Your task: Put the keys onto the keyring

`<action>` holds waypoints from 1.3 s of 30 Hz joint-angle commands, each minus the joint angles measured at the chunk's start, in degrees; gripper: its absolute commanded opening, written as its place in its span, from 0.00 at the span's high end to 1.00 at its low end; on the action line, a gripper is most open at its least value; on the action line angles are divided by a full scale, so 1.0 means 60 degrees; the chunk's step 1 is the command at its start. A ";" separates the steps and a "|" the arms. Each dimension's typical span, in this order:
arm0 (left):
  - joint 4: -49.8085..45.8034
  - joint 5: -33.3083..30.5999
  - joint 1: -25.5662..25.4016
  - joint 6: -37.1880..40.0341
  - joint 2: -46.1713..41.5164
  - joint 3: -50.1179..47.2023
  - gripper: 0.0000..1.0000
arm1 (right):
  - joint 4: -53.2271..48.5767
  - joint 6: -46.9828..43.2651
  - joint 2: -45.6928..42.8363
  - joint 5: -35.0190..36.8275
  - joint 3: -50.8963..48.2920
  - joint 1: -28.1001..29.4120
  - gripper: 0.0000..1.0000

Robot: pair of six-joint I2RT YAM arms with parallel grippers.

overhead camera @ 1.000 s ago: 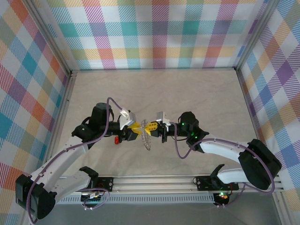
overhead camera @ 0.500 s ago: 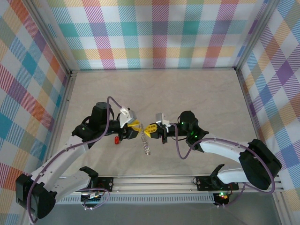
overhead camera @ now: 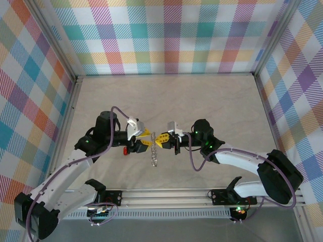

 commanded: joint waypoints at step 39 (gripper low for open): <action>-0.2320 0.0005 -0.0546 0.2168 0.0742 0.1410 1.00 | -0.3863 -0.2580 -0.0507 -0.0160 0.1190 0.0281 0.80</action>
